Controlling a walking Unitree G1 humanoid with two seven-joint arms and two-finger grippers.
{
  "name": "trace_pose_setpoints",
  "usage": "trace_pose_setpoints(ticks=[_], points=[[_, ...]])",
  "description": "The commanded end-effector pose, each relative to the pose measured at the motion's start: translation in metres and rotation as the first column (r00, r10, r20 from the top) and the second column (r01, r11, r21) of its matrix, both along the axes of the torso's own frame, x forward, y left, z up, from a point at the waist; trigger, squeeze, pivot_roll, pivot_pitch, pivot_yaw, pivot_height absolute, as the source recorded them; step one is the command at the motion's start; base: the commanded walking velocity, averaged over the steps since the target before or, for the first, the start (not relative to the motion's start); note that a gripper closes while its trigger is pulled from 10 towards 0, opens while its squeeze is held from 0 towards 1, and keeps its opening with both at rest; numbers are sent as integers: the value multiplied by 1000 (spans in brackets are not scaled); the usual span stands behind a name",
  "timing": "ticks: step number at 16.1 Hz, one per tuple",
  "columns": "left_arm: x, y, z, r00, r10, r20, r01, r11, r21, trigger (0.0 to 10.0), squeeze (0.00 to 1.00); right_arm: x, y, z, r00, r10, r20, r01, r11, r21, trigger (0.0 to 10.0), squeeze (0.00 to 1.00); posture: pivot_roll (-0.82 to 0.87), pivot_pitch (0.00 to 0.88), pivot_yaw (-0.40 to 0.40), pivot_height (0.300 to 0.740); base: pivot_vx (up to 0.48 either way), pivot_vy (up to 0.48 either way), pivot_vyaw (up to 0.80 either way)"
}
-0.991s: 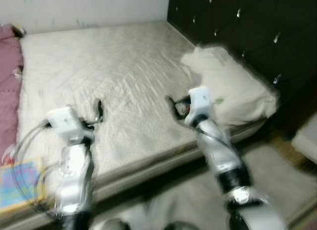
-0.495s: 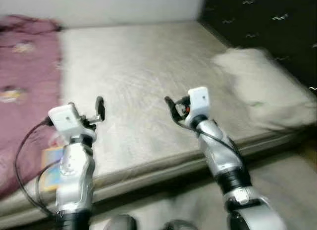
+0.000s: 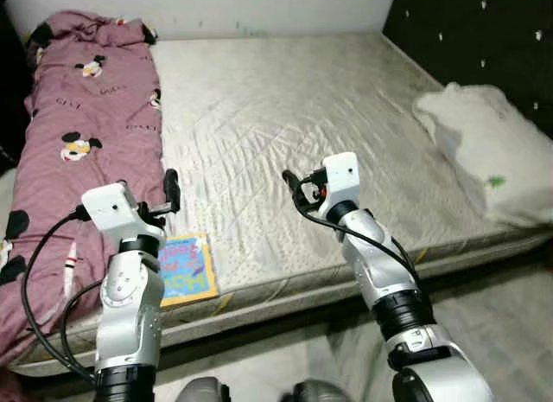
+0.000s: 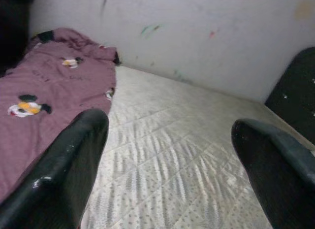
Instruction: Clean up the room
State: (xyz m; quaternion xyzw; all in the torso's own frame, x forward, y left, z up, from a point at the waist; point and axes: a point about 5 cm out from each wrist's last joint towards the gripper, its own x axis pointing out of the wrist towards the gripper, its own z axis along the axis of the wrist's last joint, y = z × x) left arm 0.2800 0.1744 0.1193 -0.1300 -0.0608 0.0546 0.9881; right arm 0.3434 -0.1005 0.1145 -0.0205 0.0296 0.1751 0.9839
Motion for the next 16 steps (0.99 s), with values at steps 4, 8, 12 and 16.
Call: trace_pose_setpoints(ticks=[4,8,12,16], points=[[-1,-2,0,1000,-3,3,3,1000,18,10000,0,1,-4,0,1000,-14,-5,14,1000,0,10000,0,51,41,-65,740,0,429,0],[-2,-4,4,999,-27,35,26,999,21,10000,0,1,-4,0,1000,-7,-2,7,1000,-3,10000,0,53,39,-65,740,0,0,0],[-2,-5,4,999,-34,40,33,999,17,10000,0,1,-4,-1,1000,-6,-1,6,1000,-6,10000,0,51,30,-66,740,243,0,0],[-3,-5,3,998,-36,41,36,999,14,10000,0,0,-4,-1,1000,-3,0,3,1000,-9,10000,0,52,30,-69,740,362,0,0]])
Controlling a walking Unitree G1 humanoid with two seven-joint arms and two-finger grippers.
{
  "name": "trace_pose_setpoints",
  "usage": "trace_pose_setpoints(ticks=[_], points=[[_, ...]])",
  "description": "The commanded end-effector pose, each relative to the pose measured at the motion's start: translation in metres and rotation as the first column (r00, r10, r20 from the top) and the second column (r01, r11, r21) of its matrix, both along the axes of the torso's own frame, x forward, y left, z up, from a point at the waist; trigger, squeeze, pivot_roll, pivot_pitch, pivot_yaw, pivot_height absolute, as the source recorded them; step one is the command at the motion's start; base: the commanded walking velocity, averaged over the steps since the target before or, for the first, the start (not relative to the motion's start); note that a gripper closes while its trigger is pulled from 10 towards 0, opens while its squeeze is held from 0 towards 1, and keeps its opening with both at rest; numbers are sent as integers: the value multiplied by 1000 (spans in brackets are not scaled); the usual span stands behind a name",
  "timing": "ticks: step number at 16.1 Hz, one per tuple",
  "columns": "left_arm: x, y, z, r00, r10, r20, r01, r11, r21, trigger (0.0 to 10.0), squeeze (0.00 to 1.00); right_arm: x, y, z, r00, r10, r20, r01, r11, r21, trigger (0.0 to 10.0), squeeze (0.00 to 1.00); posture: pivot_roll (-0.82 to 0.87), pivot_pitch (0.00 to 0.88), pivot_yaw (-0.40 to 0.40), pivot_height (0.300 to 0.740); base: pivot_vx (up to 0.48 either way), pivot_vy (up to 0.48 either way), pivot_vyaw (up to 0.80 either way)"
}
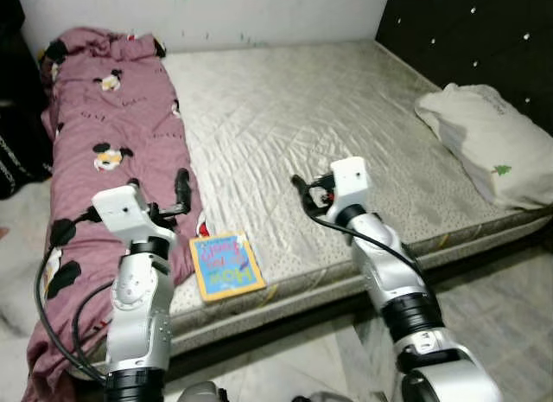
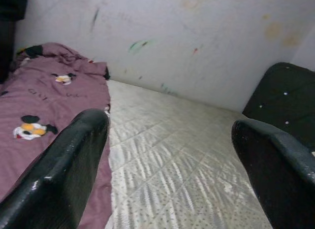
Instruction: Clean up the room
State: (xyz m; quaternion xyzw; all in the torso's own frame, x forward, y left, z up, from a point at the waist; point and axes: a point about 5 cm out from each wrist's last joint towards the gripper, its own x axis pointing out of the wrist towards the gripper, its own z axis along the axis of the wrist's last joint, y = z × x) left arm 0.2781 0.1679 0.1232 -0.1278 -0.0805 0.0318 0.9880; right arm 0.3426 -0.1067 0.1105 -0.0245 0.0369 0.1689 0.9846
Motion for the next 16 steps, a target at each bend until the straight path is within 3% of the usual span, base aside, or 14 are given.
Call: trace_pose_setpoints(ticks=[1,6,16], points=[[-1,1,-1,1000,4,-3,-4,1000,5,10000,0,1,2,4,1000,10,13,-10,1000,1,10000,0,52,30,-69,740,364,0,0],[0,2,-1,1000,4,-9,-4,1000,4,10000,0,2,3,6,999,7,32,-7,1000,-3,10000,0,50,42,-63,740,356,0,0],[-4,14,-8,989,134,-65,-131,990,49,10000,0,-2,2,2,1000,-3,16,3,1000,6,10000,0,54,57,-66,740,0,0,0]])
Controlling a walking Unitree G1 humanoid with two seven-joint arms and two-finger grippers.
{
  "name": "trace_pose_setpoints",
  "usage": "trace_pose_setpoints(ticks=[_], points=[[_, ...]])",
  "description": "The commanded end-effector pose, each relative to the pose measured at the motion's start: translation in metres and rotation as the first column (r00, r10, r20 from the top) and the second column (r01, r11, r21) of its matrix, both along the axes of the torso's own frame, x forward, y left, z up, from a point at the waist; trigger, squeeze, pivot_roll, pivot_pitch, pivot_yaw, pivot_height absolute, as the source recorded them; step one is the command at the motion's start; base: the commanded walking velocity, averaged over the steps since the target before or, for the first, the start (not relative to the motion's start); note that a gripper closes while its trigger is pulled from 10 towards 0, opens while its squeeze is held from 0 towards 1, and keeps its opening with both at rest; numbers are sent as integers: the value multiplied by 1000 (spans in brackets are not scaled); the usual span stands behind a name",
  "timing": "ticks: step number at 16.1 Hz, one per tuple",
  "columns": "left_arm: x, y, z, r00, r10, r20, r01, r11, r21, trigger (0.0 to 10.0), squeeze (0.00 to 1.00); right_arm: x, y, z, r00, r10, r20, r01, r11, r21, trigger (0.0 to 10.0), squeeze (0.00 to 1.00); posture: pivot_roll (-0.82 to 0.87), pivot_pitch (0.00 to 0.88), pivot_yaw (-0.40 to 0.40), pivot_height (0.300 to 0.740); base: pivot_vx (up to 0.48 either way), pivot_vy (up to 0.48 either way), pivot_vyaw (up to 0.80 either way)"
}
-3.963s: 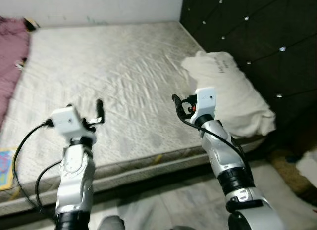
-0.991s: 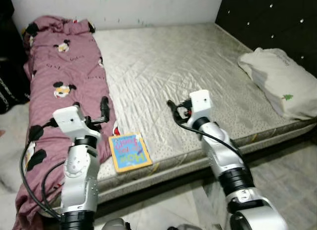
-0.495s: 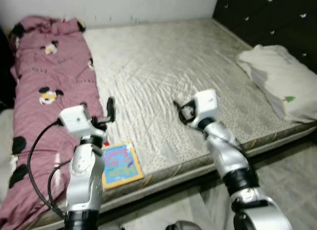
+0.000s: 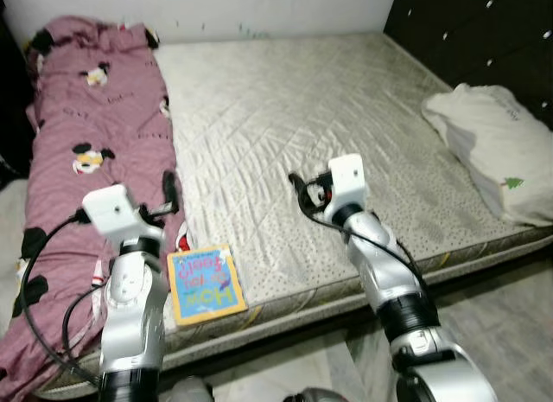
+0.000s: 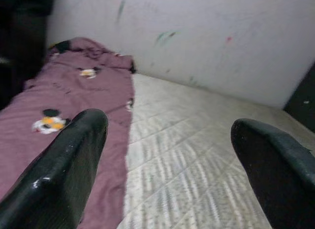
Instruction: Clean up the room
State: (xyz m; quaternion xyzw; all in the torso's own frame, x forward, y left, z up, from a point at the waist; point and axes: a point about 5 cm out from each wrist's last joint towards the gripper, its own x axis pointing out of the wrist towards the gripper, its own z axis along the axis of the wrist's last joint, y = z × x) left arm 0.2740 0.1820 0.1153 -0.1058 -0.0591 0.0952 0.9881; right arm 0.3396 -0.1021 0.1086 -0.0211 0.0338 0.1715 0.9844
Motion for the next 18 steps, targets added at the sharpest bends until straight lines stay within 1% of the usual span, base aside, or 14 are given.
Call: trace_pose_setpoints(ticks=[1,3,5,6,8,10,12,13,14,15,16,18], points=[[-2,-2,-3,999,-15,-30,14,1000,-13,10000,0,-1,-3,1,1000,-8,-2,8,1000,5,10000,0,54,70,-66,740,0,304,0],[-4,-5,-4,999,-39,-26,38,999,-27,10000,0,-4,-2,-1,1000,-5,-9,6,1000,8,10000,0,55,82,-65,740,0,480,0],[-6,-6,-5,999,-39,-27,39,999,-30,10000,0,-6,-3,-2,1000,-7,-9,7,1000,9,10000,0,54,88,-66,740,0,480,0],[-8,-6,-6,999,-29,-42,28,999,-39,10000,0,-10,-4,-5,1000,-9,-22,10,1000,16,10000,0,54,101,-63,740,0,480,0],[-10,-9,-7,998,-42,-53,40,999,-28,10000,0,-15,-4,-6,1000,-3,-24,4,1000,16,10000,0,53,108,-59,740,0,480,0],[-12,-4,-4,998,-26,-52,26,1000,-6,10000,0,-18,-3,-6,1000,-4,-25,5,1000,22,10000,0,62,123,-53,740,0,480,0],[-13,3,-2,998,15,-60,-11,998,60,10000,0,-20,-4,-6,1000,-12,-28,13,999,33,10000,0,64,129,-49,740,0,0,0],[-13,5,-3,997,32,-74,-28,998,57,10000,0,-21,-4,-6,999,-15,-30,16,999,37,10000,0,66,131,-48,740,0,0,0],[-13,3,-5,993,-1,-115,4,1000,22,10000,0,-21,-5,-6,999,-20,-30,21,999,39,10000,0,67,134,-46,740,0,0,0],[-16,1,-3,991,-57,-118,57,998,-1,10000,0,-22,-6,-5,999,-22,-30,23,999,39,10000,0,68,139,-46,740,0,0,0],[-19,6,-6,992,-12,-126,22,997,79,10000,0,-22,-6,-5,999,-24,-30,25,999,38,10000,0,66,142,-44,740,0,0,0],[-22,6,-8,992,-13,-126,18,999,39,10000,0,-23,-8,-5,999,-30,-29,31,999,35,10000,0,64,147,-43,740,0,0,0]])
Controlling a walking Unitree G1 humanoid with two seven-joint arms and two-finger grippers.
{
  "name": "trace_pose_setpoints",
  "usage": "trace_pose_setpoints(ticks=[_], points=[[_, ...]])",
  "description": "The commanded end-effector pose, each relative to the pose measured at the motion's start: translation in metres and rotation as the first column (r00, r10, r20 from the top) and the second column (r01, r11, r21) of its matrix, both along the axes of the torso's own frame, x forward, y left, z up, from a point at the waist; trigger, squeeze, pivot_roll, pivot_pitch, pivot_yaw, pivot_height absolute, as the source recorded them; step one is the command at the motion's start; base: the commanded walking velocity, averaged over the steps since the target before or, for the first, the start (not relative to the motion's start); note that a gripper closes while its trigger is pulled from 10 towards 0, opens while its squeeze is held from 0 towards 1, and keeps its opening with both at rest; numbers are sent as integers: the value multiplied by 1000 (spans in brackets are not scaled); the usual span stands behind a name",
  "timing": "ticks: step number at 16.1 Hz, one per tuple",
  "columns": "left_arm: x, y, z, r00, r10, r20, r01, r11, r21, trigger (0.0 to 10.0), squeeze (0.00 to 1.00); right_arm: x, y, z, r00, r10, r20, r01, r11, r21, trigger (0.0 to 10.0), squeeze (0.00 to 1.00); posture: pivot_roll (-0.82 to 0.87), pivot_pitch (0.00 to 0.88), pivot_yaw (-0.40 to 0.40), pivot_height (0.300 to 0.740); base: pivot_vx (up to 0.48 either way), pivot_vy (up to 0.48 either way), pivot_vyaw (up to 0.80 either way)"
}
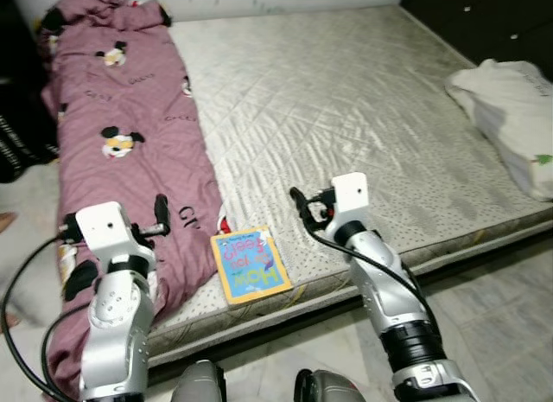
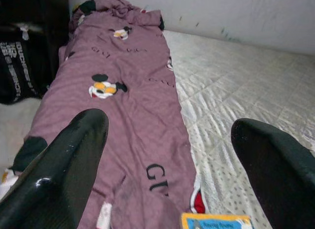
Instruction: Clean up the room
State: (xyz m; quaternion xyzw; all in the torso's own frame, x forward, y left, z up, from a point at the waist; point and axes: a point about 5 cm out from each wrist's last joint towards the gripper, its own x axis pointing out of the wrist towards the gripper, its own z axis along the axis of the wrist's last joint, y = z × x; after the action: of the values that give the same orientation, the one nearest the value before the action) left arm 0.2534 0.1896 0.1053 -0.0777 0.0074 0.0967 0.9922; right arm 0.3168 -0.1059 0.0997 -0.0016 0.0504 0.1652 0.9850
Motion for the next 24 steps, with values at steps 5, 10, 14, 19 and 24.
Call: trace_pose_setpoints(ticks=[5,10,14,19,24], points=[[-5,-5,0,1000,-19,18,19,1000,3,10000,0,-5,-7,2,1000,-24,-2,24,1000,4,10000,0,60,178,-35,727,0,0,0],[-6,-6,-1,1000,-4,20,4,1000,-1,10000,0,-7,-9,3,1000,-27,-10,27,1000,4,10000,0,54,196,-34,672,0,0,0],[-6,-7,-1,1000,1,21,-1,1000,0,10000,0,-7,-8,3,1000,-19,-16,19,1000,4,10000,0,52,205,-37,624,0,0,0],[-5,-4,0,999,35,23,-34,999,-15,10000,0,-6,-8,3,1000,-10,-20,10,1000,-2,10000,0,49,207,-40,592,0,0,0],[-2,-5,3,999,43,33,-42,999,-23,10000,0,-5,-4,3,1000,17,-19,-17,1000,-13,10000,0,49,209,-42,592,0,0,0]])
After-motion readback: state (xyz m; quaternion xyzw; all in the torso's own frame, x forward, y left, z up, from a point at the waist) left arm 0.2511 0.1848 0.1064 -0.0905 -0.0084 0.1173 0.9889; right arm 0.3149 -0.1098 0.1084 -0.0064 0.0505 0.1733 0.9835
